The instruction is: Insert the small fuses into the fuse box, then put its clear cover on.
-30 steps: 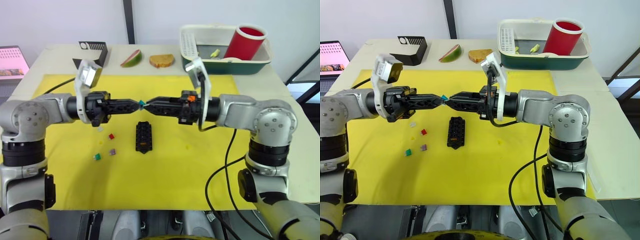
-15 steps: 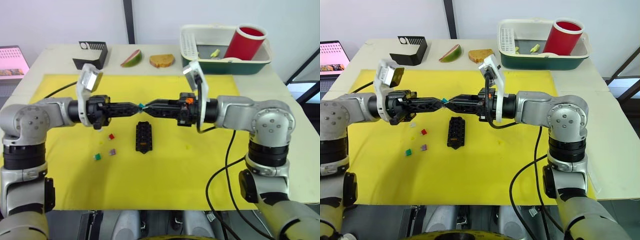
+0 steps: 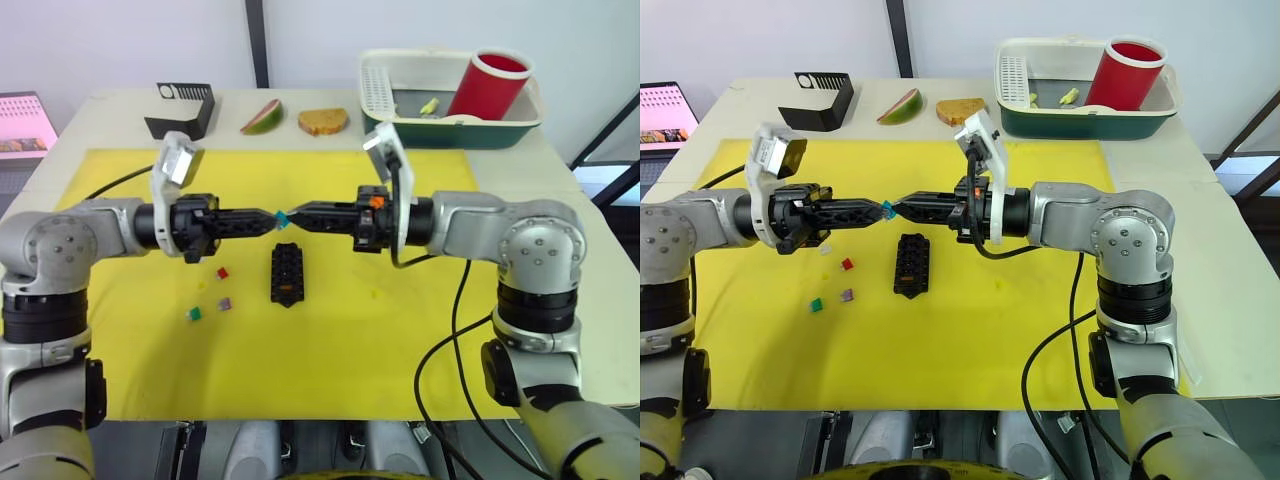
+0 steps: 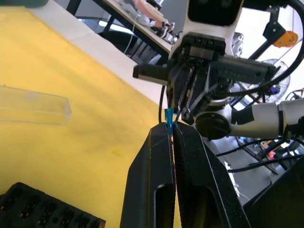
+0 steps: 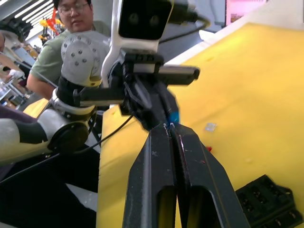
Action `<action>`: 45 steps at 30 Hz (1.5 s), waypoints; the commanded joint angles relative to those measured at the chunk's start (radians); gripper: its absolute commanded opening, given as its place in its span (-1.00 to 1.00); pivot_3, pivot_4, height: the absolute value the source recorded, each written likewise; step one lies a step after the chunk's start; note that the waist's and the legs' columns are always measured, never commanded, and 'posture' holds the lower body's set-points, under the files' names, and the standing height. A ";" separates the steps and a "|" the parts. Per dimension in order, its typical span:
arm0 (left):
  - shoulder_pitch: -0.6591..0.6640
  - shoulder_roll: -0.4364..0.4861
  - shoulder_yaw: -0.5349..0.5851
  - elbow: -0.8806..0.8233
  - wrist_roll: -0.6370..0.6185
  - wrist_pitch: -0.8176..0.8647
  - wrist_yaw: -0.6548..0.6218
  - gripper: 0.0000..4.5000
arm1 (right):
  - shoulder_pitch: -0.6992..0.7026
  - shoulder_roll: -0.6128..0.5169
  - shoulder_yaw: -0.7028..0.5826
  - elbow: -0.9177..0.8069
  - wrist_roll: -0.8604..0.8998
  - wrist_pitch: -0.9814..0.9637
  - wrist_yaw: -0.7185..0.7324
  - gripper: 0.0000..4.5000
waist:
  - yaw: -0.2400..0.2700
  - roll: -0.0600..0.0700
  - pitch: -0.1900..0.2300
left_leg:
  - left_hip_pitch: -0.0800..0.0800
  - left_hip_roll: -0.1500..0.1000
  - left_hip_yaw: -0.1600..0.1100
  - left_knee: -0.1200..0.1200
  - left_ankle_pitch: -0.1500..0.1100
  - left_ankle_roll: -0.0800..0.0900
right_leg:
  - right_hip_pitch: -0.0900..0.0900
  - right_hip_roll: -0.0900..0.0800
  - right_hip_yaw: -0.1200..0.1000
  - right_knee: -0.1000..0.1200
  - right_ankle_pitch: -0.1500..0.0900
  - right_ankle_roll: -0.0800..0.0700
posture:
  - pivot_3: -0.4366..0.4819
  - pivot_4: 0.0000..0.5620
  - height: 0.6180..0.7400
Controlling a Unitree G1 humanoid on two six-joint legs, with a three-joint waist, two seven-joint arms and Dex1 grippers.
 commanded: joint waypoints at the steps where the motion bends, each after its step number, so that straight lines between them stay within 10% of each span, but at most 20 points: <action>1: -0.002 0.016 0.010 -0.021 -0.018 -0.020 -0.014 -1.00 | -0.016 -0.012 -0.050 -0.028 0.057 -0.020 0.015 -0.71 | 0.000 0.000 0.000 | 0.000 0.000 0.000 0.000 0.000 0.000 | 0.000 0.000 0.000 0.000 0.000 0.000 | -0.05 -0.47 1.00; 3: -0.005 0.017 0.010 -0.018 -0.017 -0.024 -0.016 -1.00 | -0.014 -0.020 -0.039 -0.026 0.046 -0.015 0.005 -0.43 | 0.000 0.000 0.000 | 0.000 0.000 0.000 0.000 0.000 0.000 | 0.000 0.000 0.000 0.000 0.000 0.000 | -0.05 -0.47 1.00; 45: 0.007 0.029 0.010 -0.033 -0.028 -0.034 -0.003 -1.00 | 0.000 0.003 0.010 -0.003 0.043 -0.010 -0.017 -0.43 | 0.000 0.000 0.000 | 0.000 0.000 0.000 0.000 0.000 0.000 | 0.000 0.000 0.000 -0.001 0.000 0.000 | -0.05 -0.47 1.00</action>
